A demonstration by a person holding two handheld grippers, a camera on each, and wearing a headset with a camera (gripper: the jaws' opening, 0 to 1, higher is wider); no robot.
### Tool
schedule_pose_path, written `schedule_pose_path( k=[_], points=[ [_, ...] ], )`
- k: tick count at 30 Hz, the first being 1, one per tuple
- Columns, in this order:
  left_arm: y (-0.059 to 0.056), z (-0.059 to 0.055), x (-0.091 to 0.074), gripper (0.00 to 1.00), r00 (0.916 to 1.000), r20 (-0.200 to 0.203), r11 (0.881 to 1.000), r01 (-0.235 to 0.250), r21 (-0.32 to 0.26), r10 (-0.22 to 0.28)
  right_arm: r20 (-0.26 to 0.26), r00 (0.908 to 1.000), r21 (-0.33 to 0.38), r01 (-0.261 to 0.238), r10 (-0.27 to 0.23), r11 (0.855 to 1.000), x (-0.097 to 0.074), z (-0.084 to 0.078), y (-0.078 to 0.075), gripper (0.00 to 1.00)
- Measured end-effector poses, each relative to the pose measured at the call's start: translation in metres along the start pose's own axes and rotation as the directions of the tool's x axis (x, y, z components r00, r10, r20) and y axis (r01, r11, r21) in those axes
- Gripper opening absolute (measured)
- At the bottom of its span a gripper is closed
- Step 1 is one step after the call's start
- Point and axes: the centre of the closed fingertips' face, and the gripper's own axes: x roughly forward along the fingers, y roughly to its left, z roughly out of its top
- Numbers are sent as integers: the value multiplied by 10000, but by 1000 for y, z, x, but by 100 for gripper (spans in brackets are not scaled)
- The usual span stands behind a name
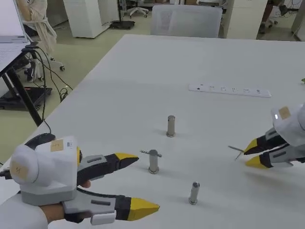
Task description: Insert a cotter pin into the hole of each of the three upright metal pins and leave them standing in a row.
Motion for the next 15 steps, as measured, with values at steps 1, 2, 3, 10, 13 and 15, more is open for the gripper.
schedule_pose_path(
  k=[1,2,3,10,13,15],
  points=[
    [1,0,-1,70,10000,-17,10000,-20,-4,20,-111,9999,-114,-46,45,9999,1,-1,-3,17],
    [1,0,-1,70,10000,-13,10000,-32,-15,32,-142,9999,-187,-56,54,9998,2,-1,-4,17],
    [1,0,-2,70,10000,-6,10000,-57,-28,57,-156,9998,-231,-90,86,9997,2,-1,-6,17],
    [4,-1,-5,70,9998,-38,9998,-174,-71,174,-807,9955,-1017,-579,498,9931,10,-10,-12,16],
    [4,-1,-5,70,9998,-25,9998,-204,-78,203,-992,9934,-1321,-701,572,9888,11,-11,-15,16],
    [4,-1,-5,70,9998,-41,9997,-214,-73,214,-1118,9912,-1529,-876,709,9843,12,-11,-16,15]
  ],
)
